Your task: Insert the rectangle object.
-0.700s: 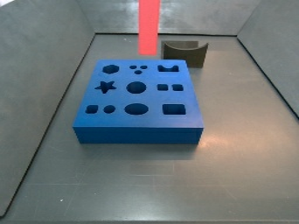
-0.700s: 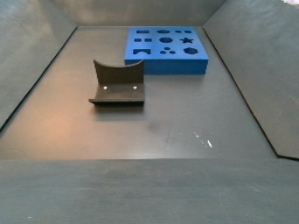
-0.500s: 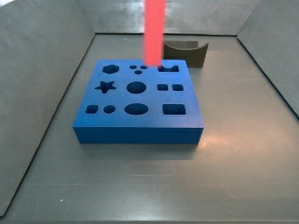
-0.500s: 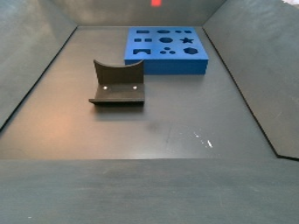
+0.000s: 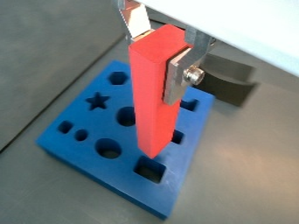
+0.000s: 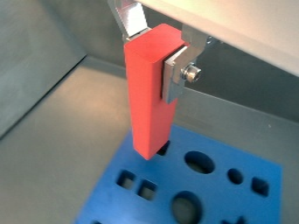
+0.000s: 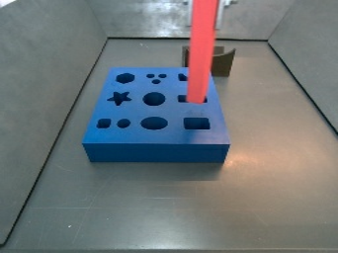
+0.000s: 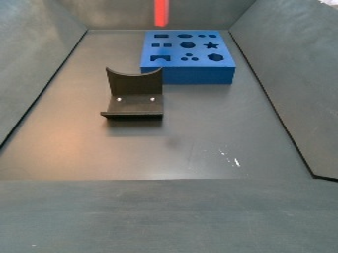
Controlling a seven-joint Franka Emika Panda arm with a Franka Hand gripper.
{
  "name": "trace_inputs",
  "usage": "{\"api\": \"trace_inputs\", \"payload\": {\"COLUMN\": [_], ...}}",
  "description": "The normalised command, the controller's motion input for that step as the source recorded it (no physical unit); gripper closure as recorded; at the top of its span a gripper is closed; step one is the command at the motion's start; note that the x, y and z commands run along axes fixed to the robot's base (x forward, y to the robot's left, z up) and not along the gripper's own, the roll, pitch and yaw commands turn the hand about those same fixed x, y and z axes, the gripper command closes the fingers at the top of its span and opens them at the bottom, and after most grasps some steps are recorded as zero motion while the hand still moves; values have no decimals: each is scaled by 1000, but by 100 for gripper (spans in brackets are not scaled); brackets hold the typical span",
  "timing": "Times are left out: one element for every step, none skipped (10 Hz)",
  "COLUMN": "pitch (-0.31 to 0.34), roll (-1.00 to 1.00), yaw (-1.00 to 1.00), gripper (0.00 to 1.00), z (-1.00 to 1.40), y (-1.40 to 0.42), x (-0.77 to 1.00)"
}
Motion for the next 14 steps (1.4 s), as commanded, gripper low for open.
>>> {"api": "trace_inputs", "payload": {"pitch": [0,0,0,0,0,0,-3,0,-26,-13,-6,0,0,0], "roll": [-59,-6,0,0,0,0,0,0,0,0,0,0,0,0], "yaw": [-1000,-1000,-1000,-1000,-1000,-1000,-1000,-1000,-1000,-1000,-1000,-1000,-1000,-1000], "gripper": [100,100,100,100,100,100,100,100,100,100,100,100,100,100], "z": [0,-100,-137,-140,-140,-177,-234,-237,-226,-220,-214,-209,-189,-180], "y": [0,0,0,0,0,0,0,0,0,0,0,0,0,0], "x": [11,0,0,0,0,0,0,0,0,0,0,0,0,0]}}
